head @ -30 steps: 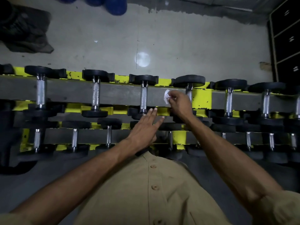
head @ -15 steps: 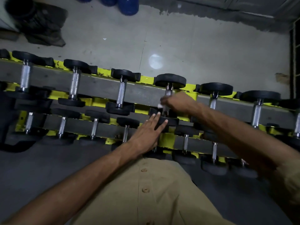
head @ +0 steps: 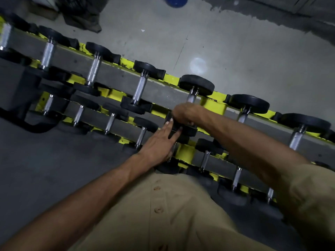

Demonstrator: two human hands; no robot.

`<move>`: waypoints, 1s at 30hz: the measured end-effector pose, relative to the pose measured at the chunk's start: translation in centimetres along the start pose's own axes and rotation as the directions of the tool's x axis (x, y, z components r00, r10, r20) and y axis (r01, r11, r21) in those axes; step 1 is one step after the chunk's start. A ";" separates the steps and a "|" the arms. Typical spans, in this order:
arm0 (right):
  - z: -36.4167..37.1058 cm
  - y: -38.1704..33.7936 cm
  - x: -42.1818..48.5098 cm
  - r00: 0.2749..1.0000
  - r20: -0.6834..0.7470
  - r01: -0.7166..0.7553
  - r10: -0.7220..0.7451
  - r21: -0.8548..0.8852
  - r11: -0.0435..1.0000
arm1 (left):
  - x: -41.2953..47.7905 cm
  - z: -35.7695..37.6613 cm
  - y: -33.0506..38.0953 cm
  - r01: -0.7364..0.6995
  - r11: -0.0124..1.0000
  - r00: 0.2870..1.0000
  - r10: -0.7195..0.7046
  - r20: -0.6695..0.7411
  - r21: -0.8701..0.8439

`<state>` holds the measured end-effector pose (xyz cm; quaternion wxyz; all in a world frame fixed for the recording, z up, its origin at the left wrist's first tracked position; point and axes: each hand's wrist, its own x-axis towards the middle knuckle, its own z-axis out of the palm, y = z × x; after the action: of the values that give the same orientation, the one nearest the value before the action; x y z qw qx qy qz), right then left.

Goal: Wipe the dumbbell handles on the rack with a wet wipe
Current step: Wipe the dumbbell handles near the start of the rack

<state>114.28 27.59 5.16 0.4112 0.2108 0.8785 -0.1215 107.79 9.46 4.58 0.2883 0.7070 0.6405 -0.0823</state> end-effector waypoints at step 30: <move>6.9 3.0 2.2 0.841 0.237 0.214 0.487 0.680 -0.701 | 0.0 -0.7 -1.9 -0.111 0.992 0.992 0.107 0.066 0.055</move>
<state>119.05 28.13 -1.00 -0.1987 0.6433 0.2209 -0.7056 105.83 9.86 4.59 0.2919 0.7460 0.5888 -0.1074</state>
